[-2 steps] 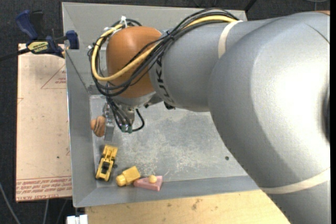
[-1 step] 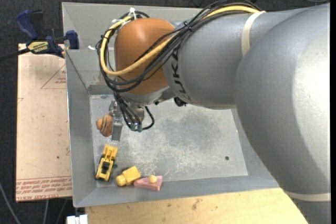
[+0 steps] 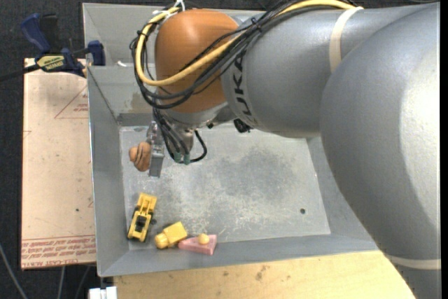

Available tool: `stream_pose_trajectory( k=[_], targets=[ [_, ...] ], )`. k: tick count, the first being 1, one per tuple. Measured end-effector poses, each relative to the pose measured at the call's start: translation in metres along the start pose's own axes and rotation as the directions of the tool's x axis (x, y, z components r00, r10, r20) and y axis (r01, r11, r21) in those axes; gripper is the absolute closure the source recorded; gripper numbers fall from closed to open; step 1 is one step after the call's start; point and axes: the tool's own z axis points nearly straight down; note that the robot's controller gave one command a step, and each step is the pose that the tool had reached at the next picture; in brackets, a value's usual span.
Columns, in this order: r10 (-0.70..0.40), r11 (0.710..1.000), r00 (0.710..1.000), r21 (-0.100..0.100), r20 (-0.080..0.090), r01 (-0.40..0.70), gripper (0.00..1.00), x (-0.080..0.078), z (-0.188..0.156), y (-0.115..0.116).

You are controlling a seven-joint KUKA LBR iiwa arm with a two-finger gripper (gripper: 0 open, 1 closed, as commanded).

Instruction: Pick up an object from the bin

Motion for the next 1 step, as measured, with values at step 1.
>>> stream_pose_trajectory(
  k=[1],
  targets=[
    [0.006,1.000,1.000,0.000,-0.001,-0.006,1.00,-0.0042,0.0067,-0.0004]
  ],
)
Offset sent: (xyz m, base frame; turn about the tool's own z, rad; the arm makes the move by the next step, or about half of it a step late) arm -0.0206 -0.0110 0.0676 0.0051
